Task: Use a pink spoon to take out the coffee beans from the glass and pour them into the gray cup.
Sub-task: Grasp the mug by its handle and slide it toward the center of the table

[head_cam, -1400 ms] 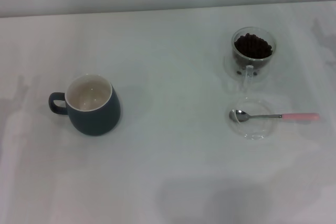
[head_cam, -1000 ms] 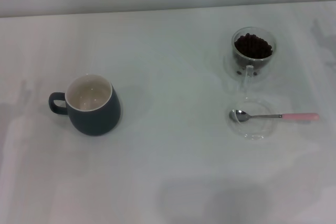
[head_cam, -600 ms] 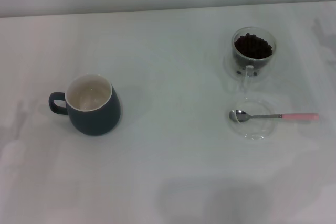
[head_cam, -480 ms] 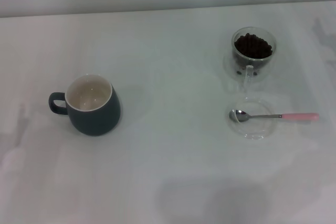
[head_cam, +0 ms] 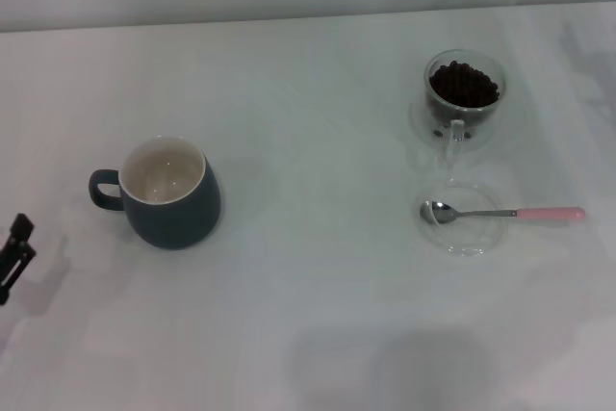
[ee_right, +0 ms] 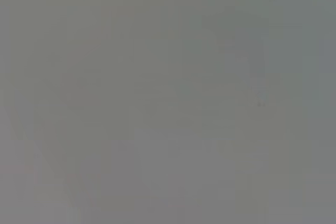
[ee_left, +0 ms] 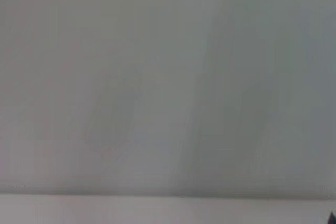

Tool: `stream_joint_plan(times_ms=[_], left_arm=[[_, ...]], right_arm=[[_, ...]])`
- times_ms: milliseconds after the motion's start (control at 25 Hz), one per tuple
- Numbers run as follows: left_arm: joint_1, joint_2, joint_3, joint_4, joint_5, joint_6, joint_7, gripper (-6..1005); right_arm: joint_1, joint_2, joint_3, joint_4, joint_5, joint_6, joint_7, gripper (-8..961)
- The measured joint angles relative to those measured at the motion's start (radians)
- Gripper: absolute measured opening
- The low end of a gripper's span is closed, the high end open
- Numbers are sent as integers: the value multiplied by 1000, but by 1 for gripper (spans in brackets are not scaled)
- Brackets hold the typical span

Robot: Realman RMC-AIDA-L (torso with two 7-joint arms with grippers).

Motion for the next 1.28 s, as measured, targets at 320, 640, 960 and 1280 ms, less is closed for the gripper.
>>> stream_joint_plan(times_ms=[320, 640, 960, 1280], left_arm=[[-90, 4, 1, 25, 78, 110, -1, 886], [-161, -1, -1, 34, 108, 195, -1, 887], [-187, -1, 2, 32, 111, 221, 2, 888], [-207, -2, 2, 31, 111, 248, 5, 886]], right_arm=[[8, 2, 0, 5, 0, 0, 0, 856], [8, 2, 0, 8, 0, -1, -7, 856], [8, 2, -7, 8, -3, -12, -8, 857], [8, 4, -8, 8, -8, -12, -10, 856]])
